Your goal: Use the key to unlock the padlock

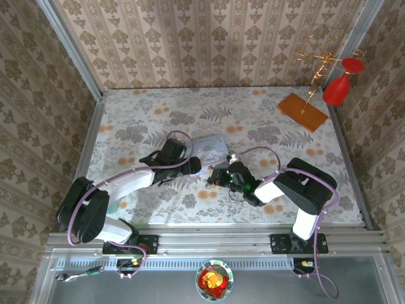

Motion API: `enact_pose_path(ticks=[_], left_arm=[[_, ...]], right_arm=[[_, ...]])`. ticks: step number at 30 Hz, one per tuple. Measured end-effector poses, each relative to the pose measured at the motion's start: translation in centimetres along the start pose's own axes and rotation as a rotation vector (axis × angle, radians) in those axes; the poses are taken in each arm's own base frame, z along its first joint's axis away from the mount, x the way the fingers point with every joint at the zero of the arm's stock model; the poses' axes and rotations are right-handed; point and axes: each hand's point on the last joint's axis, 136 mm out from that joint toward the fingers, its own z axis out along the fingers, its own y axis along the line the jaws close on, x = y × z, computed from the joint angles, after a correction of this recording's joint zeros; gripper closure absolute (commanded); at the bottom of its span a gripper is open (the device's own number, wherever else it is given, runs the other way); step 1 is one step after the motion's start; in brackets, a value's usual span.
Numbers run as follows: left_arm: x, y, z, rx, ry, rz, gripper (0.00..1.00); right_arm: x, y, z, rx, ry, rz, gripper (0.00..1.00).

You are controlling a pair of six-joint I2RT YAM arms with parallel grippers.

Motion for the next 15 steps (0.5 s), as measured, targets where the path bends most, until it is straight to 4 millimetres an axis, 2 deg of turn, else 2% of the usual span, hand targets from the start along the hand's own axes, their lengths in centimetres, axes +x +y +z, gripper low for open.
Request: enact_pose_path(ticks=[15], left_arm=[[-0.1, -1.1, 0.8, 0.028, -0.011, -0.028, 0.23]], right_arm=[[-1.0, -0.9, -0.5, -0.030, -0.108, 0.279, 1.00]])
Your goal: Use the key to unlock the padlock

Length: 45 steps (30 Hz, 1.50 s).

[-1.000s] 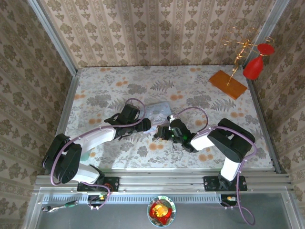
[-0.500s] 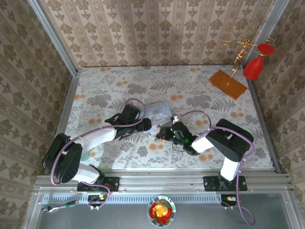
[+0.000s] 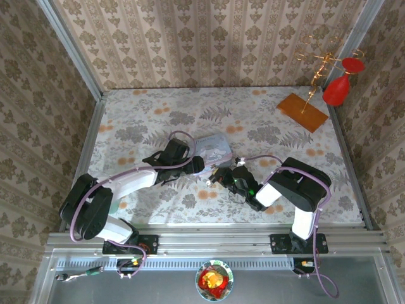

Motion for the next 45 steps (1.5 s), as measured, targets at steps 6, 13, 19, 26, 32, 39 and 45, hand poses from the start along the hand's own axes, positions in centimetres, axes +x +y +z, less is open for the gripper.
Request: enact_pose_path(ticks=[6, 13, 19, 26, 32, 39, 45], left_arm=[[0.0, -0.2, 0.1, 0.003, -0.002, -0.003, 0.23], [-0.1, -0.2, 0.1, 0.001, -0.004, -0.012, 0.22], [-0.2, -0.2, 0.2, -0.001, -0.002, -0.016, 0.22], [-0.2, -0.2, 0.2, -0.005, -0.004, -0.016, 0.21], [-0.3, -0.2, 0.1, -0.014, 0.001, -0.017, 0.21], [-0.3, -0.1, 0.2, -0.015, 0.001, -0.018, 0.21], [-0.6, 0.1, 0.1, -0.019, -0.004, -0.025, 0.21]], right_arm=[[-0.5, -0.2, 0.0, 0.008, -0.032, 0.066, 1.00], [-1.4, -0.3, -0.2, 0.017, -0.090, 0.139, 1.00], [-1.5, -0.4, -0.3, 0.033, -0.115, 0.158, 1.00], [-3.5, -0.7, -1.7, 0.034, -0.184, 0.198, 1.00], [-4.1, -0.3, -2.3, 0.030, -0.206, 0.204, 1.00], [-4.2, -0.6, -2.4, 0.040, -0.208, 0.209, 1.00], [-4.0, -1.8, -2.8, 0.069, -0.206, 0.214, 1.00]])
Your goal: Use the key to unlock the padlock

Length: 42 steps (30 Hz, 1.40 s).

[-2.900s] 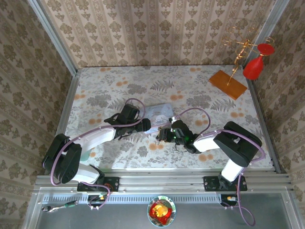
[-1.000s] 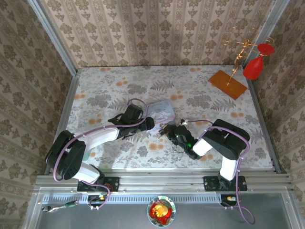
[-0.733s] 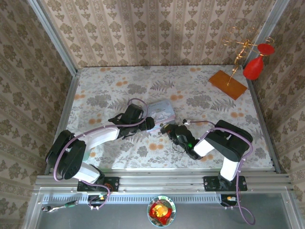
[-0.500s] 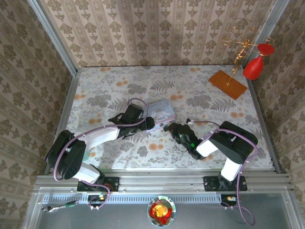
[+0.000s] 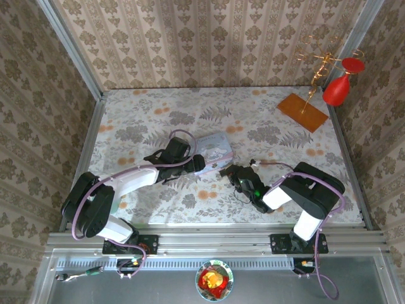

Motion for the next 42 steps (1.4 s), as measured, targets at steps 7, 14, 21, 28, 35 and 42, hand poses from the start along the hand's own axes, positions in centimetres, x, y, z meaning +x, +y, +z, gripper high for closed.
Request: enact_pose_path(ticks=[7, 14, 21, 28, 35, 42], left_arm=[[-0.9, 1.1, -0.1, -0.018, -0.015, -0.004, 0.21], [-1.5, 2.9, -3.6, -0.099, -0.106, 0.049, 0.15], [-2.6, 4.0, -7.0, -0.130, -0.199, 0.114, 0.13], [-0.6, 7.0, -9.1, -0.180, -0.209, 0.176, 0.10], [-1.8, 7.7, -11.7, -0.195, -0.307, 0.226, 0.09], [0.1, 9.9, -10.9, -0.236, -0.296, 0.267, 0.09]], right_arm=[[-0.2, 0.3, -0.9, 0.025, 0.008, -0.065, 1.00], [-0.5, 1.8, -2.6, 0.109, 0.049, -0.289, 1.00], [-2.9, 1.7, -6.4, 0.227, 0.049, -0.509, 1.00], [-3.9, 0.7, -9.4, 0.366, 0.124, -0.724, 1.00], [-3.0, -1.4, -10.6, 0.447, 0.241, -0.786, 1.00], [-2.1, -3.5, -10.4, 0.538, 0.332, -0.823, 1.00]])
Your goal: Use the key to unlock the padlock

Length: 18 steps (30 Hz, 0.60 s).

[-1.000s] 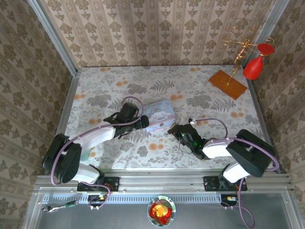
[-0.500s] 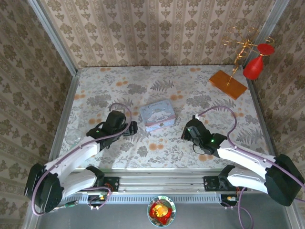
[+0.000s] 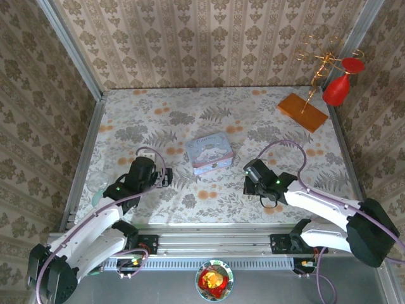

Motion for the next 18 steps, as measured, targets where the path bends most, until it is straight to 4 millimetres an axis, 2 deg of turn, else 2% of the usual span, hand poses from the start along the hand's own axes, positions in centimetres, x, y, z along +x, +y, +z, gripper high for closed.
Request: enact_pose_path(ticks=[5, 13, 18], left_arm=[[-0.4, 0.1, -0.4, 0.009, -0.045, 0.006, 0.08], [-0.9, 0.0, -0.6, 0.018, -0.092, -0.003, 0.07], [-0.9, 0.2, -0.5, 0.012, -0.094, -0.003, 0.07]], right_arm=[[0.3, 0.3, 0.9, 0.016, 0.041, -0.014, 0.99], [0.4, 1.0, 1.7, 0.019, 0.077, -0.046, 0.71], [-0.6, 1.8, 1.4, 0.002, 0.059, -0.063, 0.62]])
